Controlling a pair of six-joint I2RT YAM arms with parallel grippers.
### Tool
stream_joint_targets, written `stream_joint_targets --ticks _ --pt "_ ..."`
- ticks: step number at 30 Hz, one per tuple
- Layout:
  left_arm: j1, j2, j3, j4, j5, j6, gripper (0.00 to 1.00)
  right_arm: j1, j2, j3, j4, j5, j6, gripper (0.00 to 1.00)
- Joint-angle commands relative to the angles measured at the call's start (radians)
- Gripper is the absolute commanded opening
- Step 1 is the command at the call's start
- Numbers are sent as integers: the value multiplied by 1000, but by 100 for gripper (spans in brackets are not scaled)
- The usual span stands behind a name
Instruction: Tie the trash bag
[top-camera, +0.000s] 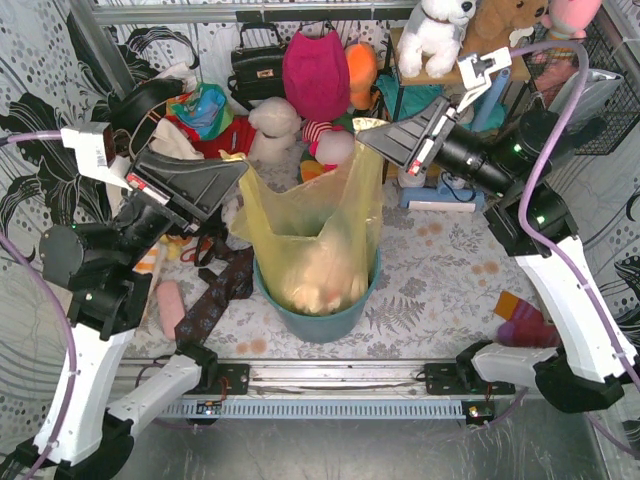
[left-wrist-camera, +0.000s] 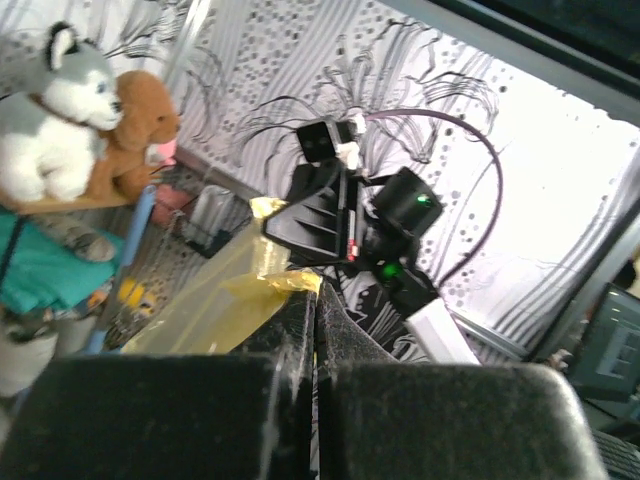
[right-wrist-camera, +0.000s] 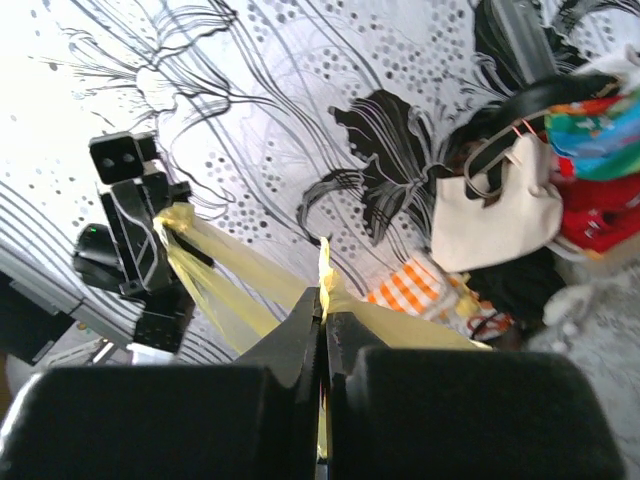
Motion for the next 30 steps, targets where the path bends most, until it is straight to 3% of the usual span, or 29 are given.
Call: stream_joint_targets --ticks 1,5,9,11,13,15,17,20,25,30 --pt "3 34 -39 303 112 -138 0 6 62 81 199 -99 80 0" --pt "3 54 -86 355 113 -191 0 7 108 88 308 -169 167 0" --pt "3 45 -98 243 97 -147 1 13 87 15 314 -189 186 0" --pt "4 23 -107 159 77 -104 6 15 48 -69 279 -183 175 0" --pt "3 -7 -121 82 59 -63 16 15 8 -140 211 -166 148 2" --pt "3 -42 -124 9 30 -23 27 16 -29 -185 135 -144 104 17" --pt "4 -66 -109 -62 -1 22 46 14 -55 -201 47 -115 55 30" --pt "3 -77 -55 -183 -53 101 58 16 -80 -187 -50 -79 -15 45" --pt "3 -37 85 -381 -127 182 70 14 -87 -149 -116 -54 -82 55" --pt "3 23 180 -459 -110 188 80 14 -90 -122 -106 -52 -110 62"
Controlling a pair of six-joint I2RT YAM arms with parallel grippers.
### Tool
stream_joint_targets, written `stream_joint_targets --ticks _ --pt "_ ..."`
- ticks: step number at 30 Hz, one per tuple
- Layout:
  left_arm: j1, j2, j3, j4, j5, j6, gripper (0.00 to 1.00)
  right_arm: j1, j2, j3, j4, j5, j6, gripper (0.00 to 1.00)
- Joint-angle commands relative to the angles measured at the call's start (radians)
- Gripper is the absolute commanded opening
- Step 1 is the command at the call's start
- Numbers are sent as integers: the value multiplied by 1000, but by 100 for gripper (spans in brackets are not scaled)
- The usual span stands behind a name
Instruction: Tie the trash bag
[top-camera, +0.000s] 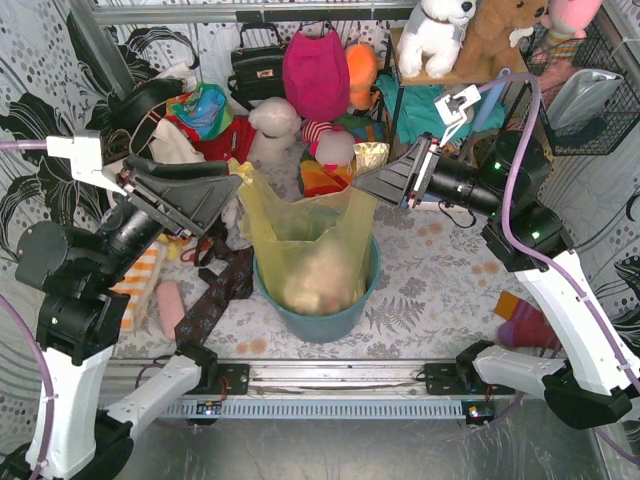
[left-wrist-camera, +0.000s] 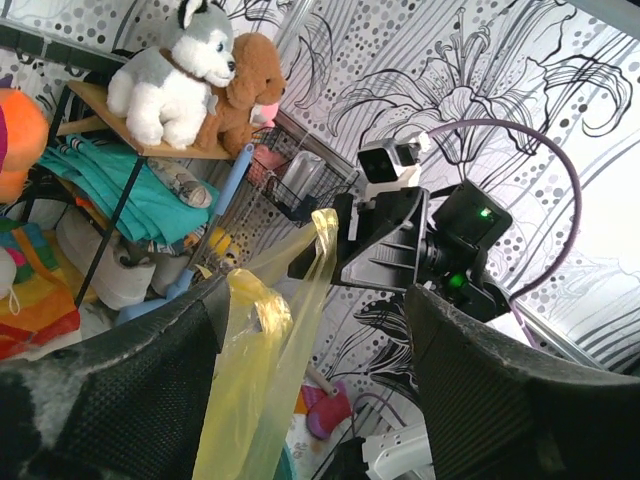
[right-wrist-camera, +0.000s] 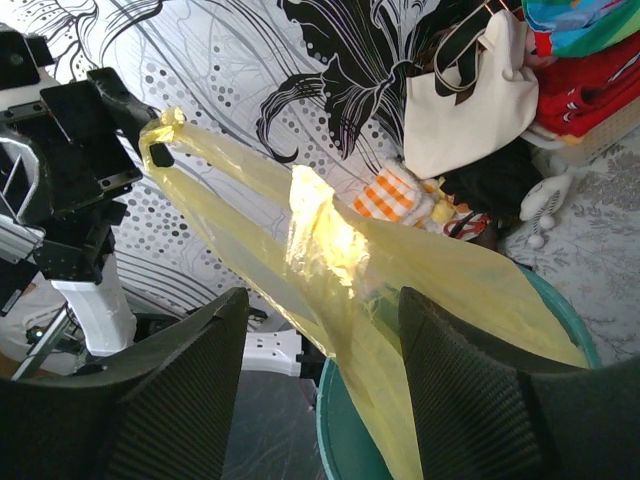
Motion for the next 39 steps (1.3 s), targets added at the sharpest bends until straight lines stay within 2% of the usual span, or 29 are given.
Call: stream_joint_targets --ticks 1,6,10,11,14,18,20,22,31,35,38,39 --pt "2 59 68 -108 0 44 80 4 -13 52 6 15 -57 62" --pt "4 129 137 -160 68 7 80 5 4 101 19 15 -45 63" --pt "3 199 279 -371 58 31 81 5 13 124 3 16 -44 63" --pt "2 208 299 -402 91 22 80 4 14 124 -7 21 -45 62" --pt "3 209 272 -371 158 -12 80 4 16 149 -20 17 -48 62" --pt "2 230 275 -410 163 -13 67 5 8 143 -36 30 -50 59" --pt "3 236 288 -426 160 -7 62 6 4 140 -40 41 -50 53" --pt "2 238 310 -432 163 -5 58 4 4 148 -51 53 -52 49" --pt "3 225 396 -436 128 -4 44 5 5 205 -94 84 -75 41" --pt "2 224 386 -426 131 -5 36 4 13 221 -98 82 -77 27" --pt "3 218 370 -401 130 -12 22 5 18 223 -96 78 -78 14" --pt "3 218 367 -400 130 -14 21 4 22 224 -97 77 -79 12"
